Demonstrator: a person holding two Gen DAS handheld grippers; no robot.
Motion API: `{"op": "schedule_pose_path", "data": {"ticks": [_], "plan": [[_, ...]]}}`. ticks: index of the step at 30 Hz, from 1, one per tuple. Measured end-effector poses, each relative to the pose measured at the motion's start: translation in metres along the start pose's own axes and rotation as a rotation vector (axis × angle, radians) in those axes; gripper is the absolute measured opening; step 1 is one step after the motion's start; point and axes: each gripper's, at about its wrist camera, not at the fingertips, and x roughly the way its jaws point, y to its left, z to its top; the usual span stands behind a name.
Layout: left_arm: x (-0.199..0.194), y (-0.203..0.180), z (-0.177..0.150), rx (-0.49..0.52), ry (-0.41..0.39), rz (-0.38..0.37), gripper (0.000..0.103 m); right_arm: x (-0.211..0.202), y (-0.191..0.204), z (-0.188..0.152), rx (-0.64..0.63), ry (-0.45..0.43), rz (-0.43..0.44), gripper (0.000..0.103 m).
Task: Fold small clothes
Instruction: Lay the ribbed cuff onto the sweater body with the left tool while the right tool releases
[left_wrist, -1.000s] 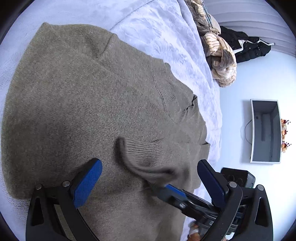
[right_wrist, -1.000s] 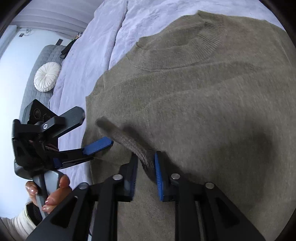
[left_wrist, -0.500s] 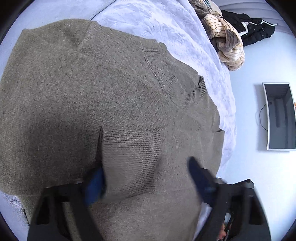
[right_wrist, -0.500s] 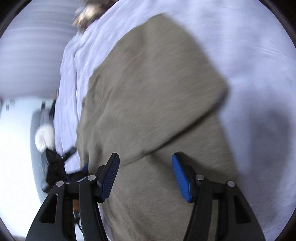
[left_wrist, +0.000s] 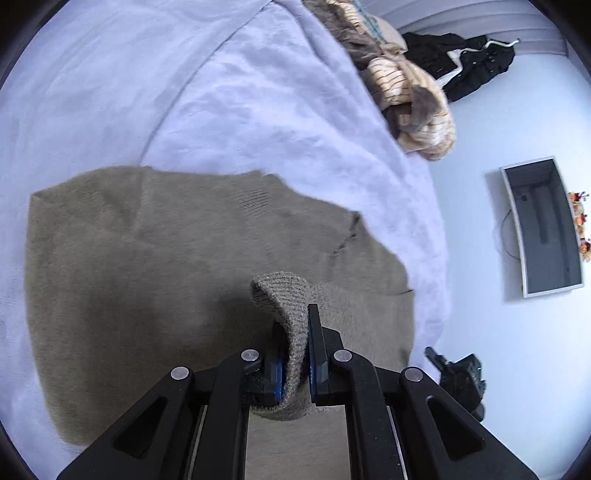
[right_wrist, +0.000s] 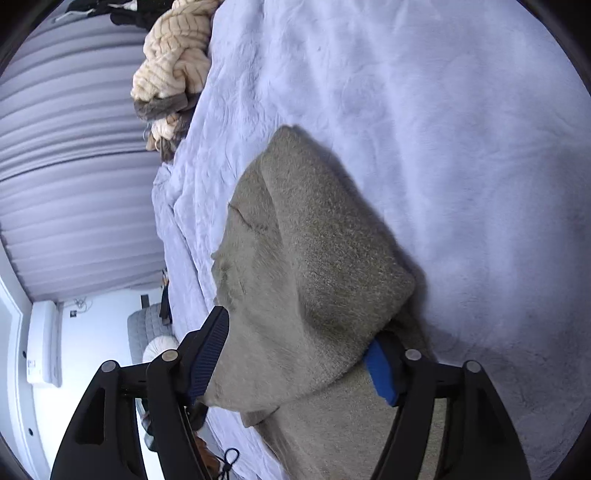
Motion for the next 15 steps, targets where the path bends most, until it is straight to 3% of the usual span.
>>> {"op": "schedule_pose_path", "data": {"ticks": [3, 7, 9, 11, 13, 15], "plan": [[0.011, 0.02, -0.009, -0.019, 0.048, 0.078, 0.01, 0.002, -0.01, 0.004, 0.017, 0.011, -0.027, 0.074], [0.02, 0.043, -0.019, -0.064, 0.063, 0.086, 0.01, -0.006, -0.012, 0.012, 0.019, -0.014, -0.031, 0.074], [0.022, 0.045, -0.022, -0.07, 0.062, 0.092, 0.01, -0.009, -0.009, 0.016, -0.01, -0.018, -0.092, 0.064], [0.02, 0.043, -0.023, -0.06, 0.059, 0.104, 0.01, -0.007, -0.011, 0.019, -0.004, 0.018, -0.135, 0.058], [0.019, 0.039, -0.023, -0.04, 0.06, 0.115, 0.01, -0.009, -0.004, 0.017, -0.054, 0.087, -0.142, 0.067], [0.02, 0.038, -0.022, -0.029, 0.064, 0.123, 0.01, -0.011, 0.013, 0.008, -0.166, 0.188, -0.102, 0.069]]}}
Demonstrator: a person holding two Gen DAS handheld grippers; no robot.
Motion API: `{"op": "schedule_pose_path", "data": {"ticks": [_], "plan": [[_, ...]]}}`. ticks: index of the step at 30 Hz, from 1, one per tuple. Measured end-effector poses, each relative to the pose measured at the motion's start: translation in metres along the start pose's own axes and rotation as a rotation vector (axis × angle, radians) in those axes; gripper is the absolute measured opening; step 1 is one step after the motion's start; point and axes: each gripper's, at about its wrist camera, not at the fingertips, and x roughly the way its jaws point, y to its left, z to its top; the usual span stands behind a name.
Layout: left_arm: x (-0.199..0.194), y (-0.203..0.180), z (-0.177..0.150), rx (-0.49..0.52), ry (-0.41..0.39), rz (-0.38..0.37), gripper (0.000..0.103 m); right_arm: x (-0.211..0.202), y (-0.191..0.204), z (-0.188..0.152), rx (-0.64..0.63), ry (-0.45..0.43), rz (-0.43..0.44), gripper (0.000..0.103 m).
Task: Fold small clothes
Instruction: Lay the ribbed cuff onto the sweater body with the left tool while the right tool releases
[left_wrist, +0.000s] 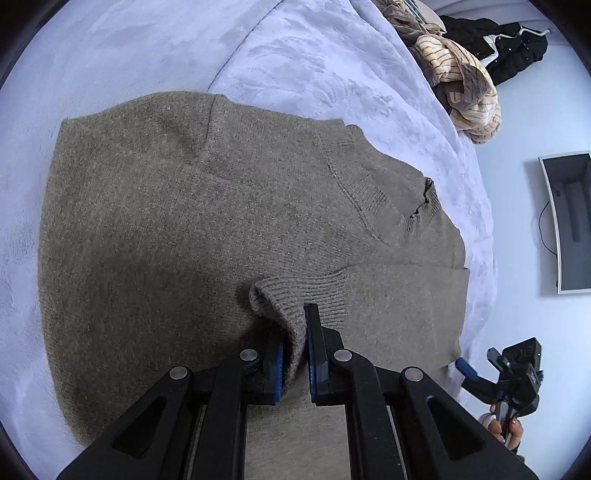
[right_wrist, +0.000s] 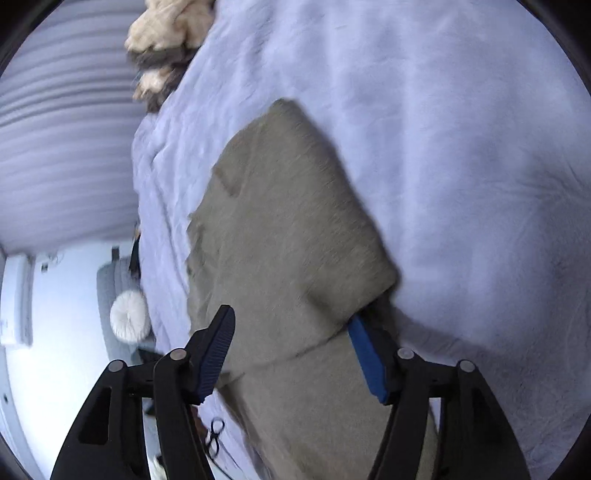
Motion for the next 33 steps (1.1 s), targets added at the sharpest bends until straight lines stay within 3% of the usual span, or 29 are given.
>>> {"op": "schedule_pose_path", "data": {"ticks": [2, 4, 7, 9, 10, 11, 12, 16, 20, 23, 25, 27, 33], "plan": [[0.0, 0.0, 0.001, -0.006, -0.001, -0.002, 0.01, -0.01, 0.017, -0.003, -0.11, 0.004, -0.038, 0.069], [0.001, 0.002, 0.0, -0.018, -0.006, -0.005, 0.01, -0.02, 0.025, 0.006, -0.155, -0.061, -0.086, 0.069], [0.0, 0.0, -0.001, -0.02, -0.012, 0.002, 0.01, -0.023, 0.015, 0.033, -0.075, -0.162, -0.124, 0.069], [-0.002, -0.002, -0.003, -0.015, -0.013, 0.012, 0.01, -0.008, 0.004, 0.05, -0.021, -0.154, -0.189, 0.069], [-0.004, -0.004, -0.004, -0.012, -0.014, 0.018, 0.01, 0.003, -0.001, 0.057, -0.006, -0.126, -0.231, 0.057], [-0.007, -0.006, -0.005, -0.008, -0.016, 0.016, 0.01, 0.013, -0.003, 0.06, -0.005, -0.096, -0.266, 0.022], [-0.011, -0.008, -0.007, 0.0, -0.023, 0.012, 0.01, 0.018, -0.002, 0.06, -0.024, -0.073, -0.288, 0.012], [-0.019, -0.014, -0.015, 0.042, -0.036, 0.032, 0.01, 0.014, 0.031, 0.05, -0.234, -0.087, -0.419, 0.01], [-0.011, -0.002, -0.017, 0.029, -0.026, 0.122, 0.011, 0.017, 0.03, 0.062, -0.282, -0.082, -0.534, 0.01], [-0.023, 0.009, -0.016, -0.009, -0.047, 0.145, 0.011, 0.022, 0.022, 0.065, -0.258, -0.09, -0.539, 0.01], [-0.037, 0.013, -0.015, -0.004, -0.072, 0.21, 0.011, 0.019, 0.019, 0.064, -0.258, -0.103, -0.539, 0.01], [-0.05, 0.017, -0.016, -0.002, -0.091, 0.239, 0.01, 0.014, 0.019, 0.062, -0.252, -0.109, -0.535, 0.016], [-0.07, 0.007, -0.027, 0.082, -0.095, 0.221, 0.011, -0.014, 0.038, 0.026, -0.298, -0.164, -0.551, 0.017]]}}
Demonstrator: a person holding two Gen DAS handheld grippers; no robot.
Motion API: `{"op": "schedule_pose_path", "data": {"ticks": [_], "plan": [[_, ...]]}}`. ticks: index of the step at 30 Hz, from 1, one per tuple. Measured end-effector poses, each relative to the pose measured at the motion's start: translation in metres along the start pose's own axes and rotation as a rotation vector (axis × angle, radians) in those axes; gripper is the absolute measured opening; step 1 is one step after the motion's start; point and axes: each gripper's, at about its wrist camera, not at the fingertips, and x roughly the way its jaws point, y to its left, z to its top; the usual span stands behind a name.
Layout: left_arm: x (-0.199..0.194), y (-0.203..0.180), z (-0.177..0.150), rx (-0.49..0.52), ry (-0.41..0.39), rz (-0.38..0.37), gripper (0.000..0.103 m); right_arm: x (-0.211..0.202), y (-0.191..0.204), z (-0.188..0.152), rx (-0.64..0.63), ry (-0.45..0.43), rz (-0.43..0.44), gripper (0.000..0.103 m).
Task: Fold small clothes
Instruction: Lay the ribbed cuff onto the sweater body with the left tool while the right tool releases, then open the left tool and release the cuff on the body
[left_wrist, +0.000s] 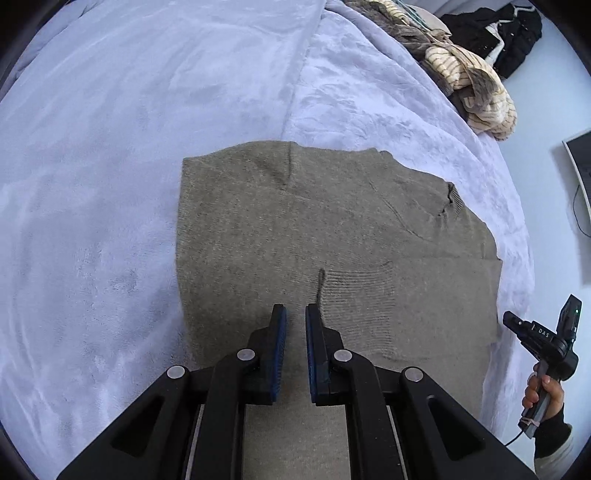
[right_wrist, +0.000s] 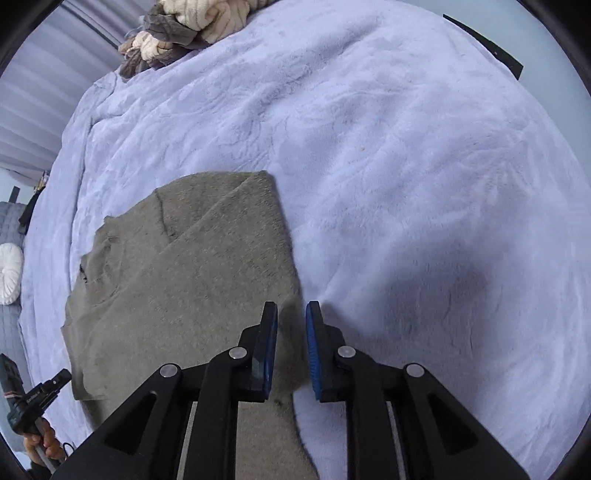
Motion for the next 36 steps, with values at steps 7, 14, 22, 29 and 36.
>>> {"op": "schedule_pose_path", "data": {"ticks": [7, 14, 22, 29, 36], "plan": [[0.038, -0.045, -0.011, 0.083, 0.056, 0.015, 0.011, -0.006, 0.03, -0.036, -0.051, 0.029, 0.06, 0.017], [0.055, -0.035, -0.024, 0.084, 0.068, 0.117, 0.018, 0.026, 0.033, -0.045, -0.09, 0.097, 0.008, 0.016], [0.05, -0.035, -0.021, 0.064, 0.082, 0.151, 0.018, 0.019, 0.021, -0.05, -0.043, 0.102, -0.005, 0.018], [0.042, -0.037, -0.031, 0.051, 0.112, 0.181, 0.018, 0.0, 0.018, -0.064, 0.003, 0.125, 0.008, 0.038], [0.029, -0.045, -0.05, 0.068, 0.137, 0.218, 0.018, -0.015, 0.02, -0.083, 0.025, 0.14, 0.028, 0.05]]}}
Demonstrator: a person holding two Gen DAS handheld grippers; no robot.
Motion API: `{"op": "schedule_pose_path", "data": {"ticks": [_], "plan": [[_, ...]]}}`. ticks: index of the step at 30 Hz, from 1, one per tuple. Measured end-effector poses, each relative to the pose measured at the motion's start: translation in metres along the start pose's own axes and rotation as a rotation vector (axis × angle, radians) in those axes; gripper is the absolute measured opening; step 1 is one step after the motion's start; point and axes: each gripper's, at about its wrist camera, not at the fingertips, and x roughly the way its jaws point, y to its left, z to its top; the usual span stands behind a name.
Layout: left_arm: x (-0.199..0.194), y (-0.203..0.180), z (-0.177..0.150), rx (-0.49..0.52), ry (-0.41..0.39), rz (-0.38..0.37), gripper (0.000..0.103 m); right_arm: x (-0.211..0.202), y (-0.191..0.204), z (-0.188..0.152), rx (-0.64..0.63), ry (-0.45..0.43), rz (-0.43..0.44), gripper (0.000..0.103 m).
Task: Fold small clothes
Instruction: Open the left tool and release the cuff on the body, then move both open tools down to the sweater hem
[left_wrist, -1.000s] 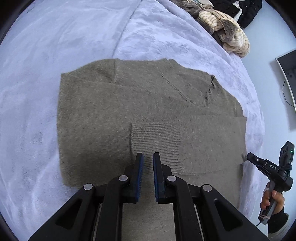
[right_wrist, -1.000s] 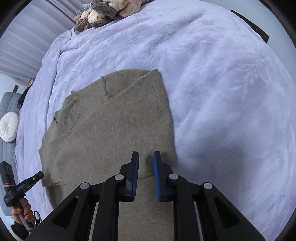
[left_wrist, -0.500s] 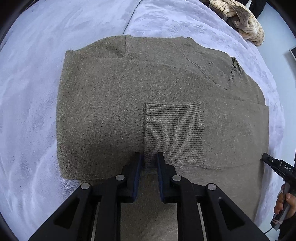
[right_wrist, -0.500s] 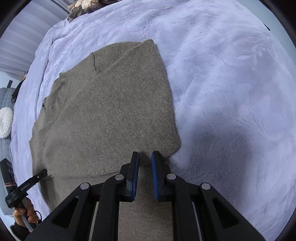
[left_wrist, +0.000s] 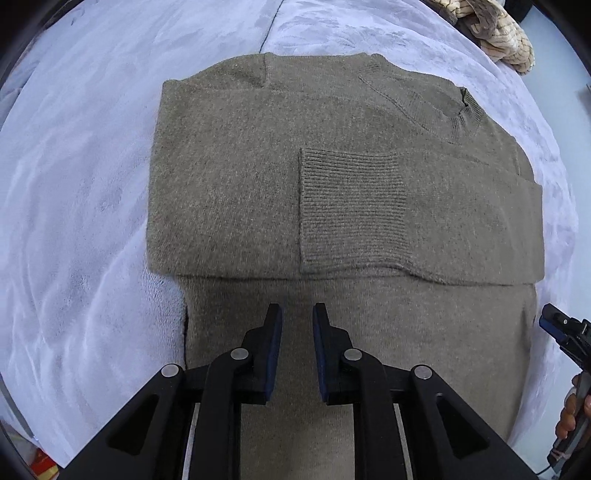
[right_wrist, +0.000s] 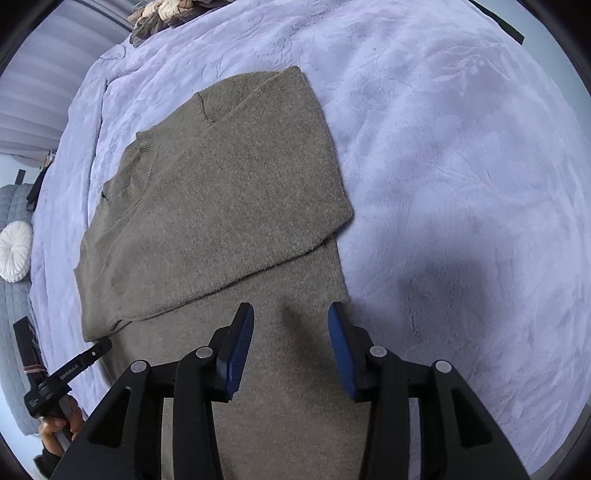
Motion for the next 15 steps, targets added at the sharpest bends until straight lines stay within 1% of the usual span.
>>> {"op": "schedule_pose_path", "data": {"ticks": [1, 6, 7, 8, 11, 12, 13, 14, 15], "plan": [[-0.004, -0.002, -0.003, 0.009, -0.001, 0.006, 0.018, 0.0, 0.001, -0.002, 0.004, 0.003, 0.008, 0.054], [-0.02, -0.009, -0.017, 0.043, 0.006, 0.027, 0.018, -0.005, 0.009, -0.017, 0.021, 0.02, 0.047, 0.056], [-0.023, -0.011, -0.018, 0.048, 0.009, 0.031, 0.018, -0.006, 0.011, -0.021, 0.022, 0.024, 0.053, 0.06], [-0.025, -0.021, -0.022, 0.052, 0.009, 0.031, 0.018, -0.008, 0.014, -0.026, 0.021, 0.027, 0.06, 0.062], [-0.035, -0.027, -0.03, 0.079, 0.003, 0.028, 0.018, -0.013, 0.021, -0.04, 0.016, 0.039, 0.08, 0.063], [-0.038, -0.028, -0.034, 0.089, -0.001, 0.032, 0.018, -0.015, 0.022, -0.044, 0.014, 0.042, 0.084, 0.067], [-0.041, -0.03, -0.037, 0.097, -0.004, 0.035, 0.018, -0.016, 0.025, -0.049, 0.01, 0.048, 0.088, 0.073], [-0.047, -0.028, -0.046, 0.103, -0.005, 0.033, 0.018, -0.017, 0.027, -0.054, 0.004, 0.05, 0.091, 0.073], [-0.049, -0.028, -0.049, 0.108, -0.004, 0.031, 0.019, -0.018, 0.029, -0.057, -0.001, 0.054, 0.094, 0.073]]}}
